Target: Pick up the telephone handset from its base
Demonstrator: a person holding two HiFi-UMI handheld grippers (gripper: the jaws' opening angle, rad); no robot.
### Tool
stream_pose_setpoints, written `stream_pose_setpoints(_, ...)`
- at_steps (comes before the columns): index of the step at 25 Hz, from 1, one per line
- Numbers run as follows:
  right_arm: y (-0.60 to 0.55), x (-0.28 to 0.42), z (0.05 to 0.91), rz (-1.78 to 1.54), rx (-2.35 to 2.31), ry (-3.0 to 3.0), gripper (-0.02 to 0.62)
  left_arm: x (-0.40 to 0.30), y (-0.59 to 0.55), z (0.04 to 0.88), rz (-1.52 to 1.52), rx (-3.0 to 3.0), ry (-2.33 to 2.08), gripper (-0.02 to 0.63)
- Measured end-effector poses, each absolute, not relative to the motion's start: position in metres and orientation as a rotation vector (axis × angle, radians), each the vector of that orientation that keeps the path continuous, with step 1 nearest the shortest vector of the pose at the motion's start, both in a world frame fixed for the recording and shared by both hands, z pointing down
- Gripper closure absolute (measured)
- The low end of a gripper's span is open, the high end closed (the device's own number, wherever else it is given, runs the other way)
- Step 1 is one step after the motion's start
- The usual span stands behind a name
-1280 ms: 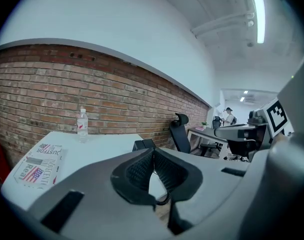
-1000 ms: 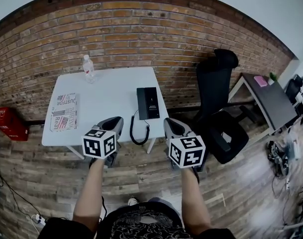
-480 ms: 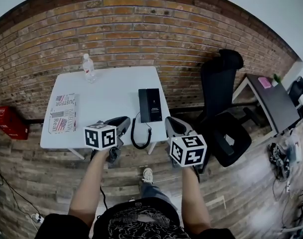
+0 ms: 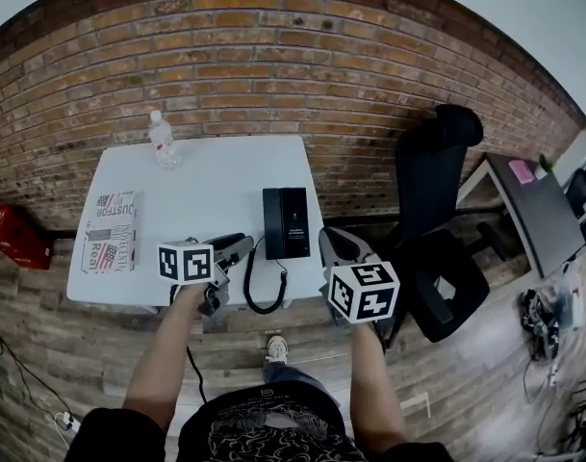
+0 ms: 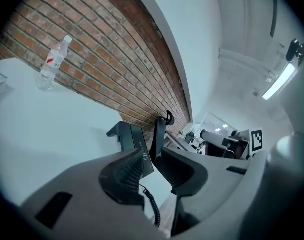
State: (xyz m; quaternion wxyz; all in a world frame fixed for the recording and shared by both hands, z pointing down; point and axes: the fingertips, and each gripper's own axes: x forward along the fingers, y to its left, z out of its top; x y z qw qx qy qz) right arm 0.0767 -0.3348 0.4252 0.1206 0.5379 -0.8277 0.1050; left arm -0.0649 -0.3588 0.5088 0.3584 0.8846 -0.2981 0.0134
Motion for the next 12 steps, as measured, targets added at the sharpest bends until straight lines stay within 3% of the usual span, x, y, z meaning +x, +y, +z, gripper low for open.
stream_pose_setpoints(12,-0.401,0.091,0.439,0.311,1.479,-2.416,0.596,-0.048,-0.408,0.560,0.016,2.155,-0.607,0.443)
